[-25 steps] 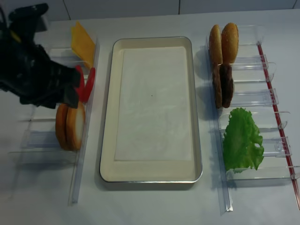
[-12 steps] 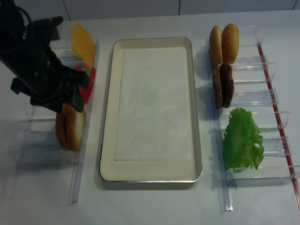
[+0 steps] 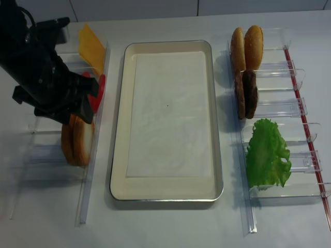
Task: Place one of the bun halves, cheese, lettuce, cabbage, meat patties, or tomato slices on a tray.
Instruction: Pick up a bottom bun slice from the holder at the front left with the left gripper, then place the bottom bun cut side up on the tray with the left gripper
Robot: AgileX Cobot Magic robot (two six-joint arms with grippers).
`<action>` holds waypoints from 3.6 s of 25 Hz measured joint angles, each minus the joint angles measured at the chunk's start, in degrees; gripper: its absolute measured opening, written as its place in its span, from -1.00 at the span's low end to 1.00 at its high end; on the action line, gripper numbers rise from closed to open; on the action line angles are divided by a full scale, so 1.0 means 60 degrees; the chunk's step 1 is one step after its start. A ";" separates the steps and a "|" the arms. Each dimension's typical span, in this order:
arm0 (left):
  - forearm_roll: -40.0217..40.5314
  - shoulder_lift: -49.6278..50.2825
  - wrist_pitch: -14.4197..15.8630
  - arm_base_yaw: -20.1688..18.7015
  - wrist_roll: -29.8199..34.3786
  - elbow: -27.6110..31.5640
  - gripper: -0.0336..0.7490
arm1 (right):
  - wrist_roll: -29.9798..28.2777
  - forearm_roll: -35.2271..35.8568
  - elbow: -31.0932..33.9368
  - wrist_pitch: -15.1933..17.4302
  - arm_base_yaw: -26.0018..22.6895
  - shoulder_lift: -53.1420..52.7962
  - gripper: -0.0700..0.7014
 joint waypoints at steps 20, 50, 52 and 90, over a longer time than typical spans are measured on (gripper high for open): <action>-0.0011 0.0417 0.0000 -0.0086 0.0054 0.0000 0.05 | 0.0000 0.0000 0.0000 0.0000 0.0000 0.0000 -0.19; 0.0435 0.1055 -0.0063 -0.0127 -0.0166 -0.0017 -0.57 | 0.0000 0.0000 0.0000 0.0000 0.0000 0.0000 -0.19; 0.0449 0.0992 -0.0063 -0.0187 -0.0201 -0.0017 -0.57 | 0.0000 0.0000 0.0000 0.0000 0.0000 0.0000 -0.19; -0.5223 0.0195 -0.0028 -0.1324 0.1724 -0.0017 -0.60 | 0.0000 0.0000 0.0000 0.0000 0.0000 0.0000 -0.19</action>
